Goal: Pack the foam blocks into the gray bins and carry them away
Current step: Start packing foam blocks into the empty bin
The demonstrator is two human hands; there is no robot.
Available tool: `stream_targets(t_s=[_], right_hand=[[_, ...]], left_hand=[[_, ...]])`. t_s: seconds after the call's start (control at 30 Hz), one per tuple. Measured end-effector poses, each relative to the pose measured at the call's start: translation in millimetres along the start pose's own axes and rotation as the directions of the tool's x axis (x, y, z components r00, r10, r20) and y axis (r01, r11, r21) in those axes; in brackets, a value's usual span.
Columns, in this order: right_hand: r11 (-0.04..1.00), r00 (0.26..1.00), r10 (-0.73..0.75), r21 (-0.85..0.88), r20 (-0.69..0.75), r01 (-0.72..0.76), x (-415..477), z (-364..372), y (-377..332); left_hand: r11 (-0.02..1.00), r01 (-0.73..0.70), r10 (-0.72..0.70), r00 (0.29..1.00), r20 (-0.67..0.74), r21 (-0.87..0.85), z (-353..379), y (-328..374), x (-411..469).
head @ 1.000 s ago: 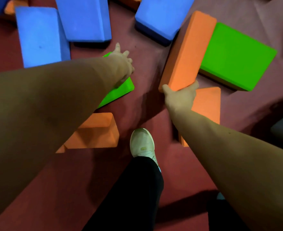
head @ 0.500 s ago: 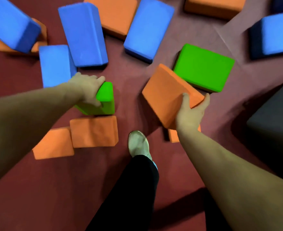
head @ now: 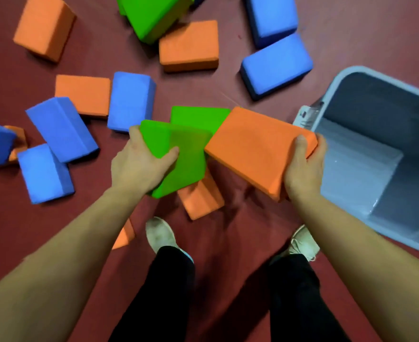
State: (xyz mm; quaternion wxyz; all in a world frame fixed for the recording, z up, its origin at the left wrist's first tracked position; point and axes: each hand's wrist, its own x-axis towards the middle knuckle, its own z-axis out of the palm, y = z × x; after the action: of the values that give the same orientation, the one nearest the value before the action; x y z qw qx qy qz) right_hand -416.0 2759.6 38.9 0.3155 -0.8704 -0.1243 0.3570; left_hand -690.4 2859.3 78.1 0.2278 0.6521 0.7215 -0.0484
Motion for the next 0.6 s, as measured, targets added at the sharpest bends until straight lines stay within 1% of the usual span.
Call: stream_targets(t_s=[0.07, 0.13, 0.23, 0.3, 0.4, 0.47, 0.53, 0.6], right_hand=[[0.997, 1.0, 0.026, 0.078, -0.005, -0.026, 21, -49, -4], [0.99, 0.999, 0.031, 0.139, 0.015, -0.033, 37, -97, -7], [0.982, 0.998, 0.01, 0.188, 0.067, -0.023, 54, -162, -6], [0.976, 0.998, 0.006, 0.218, 0.059, -0.018, 62, -202, -3], [0.968, 1.0, 0.012, 0.25, -0.026, -0.005, 76, -265, 5], [0.973, 0.997, 0.005, 0.232, -0.075, 0.012, 84, -295, 13], [0.98, 0.995, 0.009, 0.197, -0.098, 0.011, 94, -316, 25], [0.985, 0.994, 0.05, 0.168, -0.095, -0.033, 107, -326, 42]], left_hand=[[0.999, -0.026, 0.027, 0.999, -0.027, 0.033, -1, 59, -11], [0.998, -0.046, 0.047, 0.998, -0.039, 0.032, -5, 111, -21], [0.995, -0.091, 0.092, 0.994, -0.06, 0.031, -9, 175, -37], [0.992, -0.119, 0.12, 0.991, -0.055, 0.029, -15, 214, -46], [0.982, -0.185, 0.186, 0.982, -0.018, 0.018, -19, 274, -65], [0.975, -0.224, 0.224, 0.975, 0.017, 0.011, -17, 304, -75], [0.968, -0.251, 0.25, 0.965, 0.073, 0.007, -4, 333, -86], [0.964, -0.264, 0.259, 0.956, 0.138, 0.019, 23, 359, -92]])
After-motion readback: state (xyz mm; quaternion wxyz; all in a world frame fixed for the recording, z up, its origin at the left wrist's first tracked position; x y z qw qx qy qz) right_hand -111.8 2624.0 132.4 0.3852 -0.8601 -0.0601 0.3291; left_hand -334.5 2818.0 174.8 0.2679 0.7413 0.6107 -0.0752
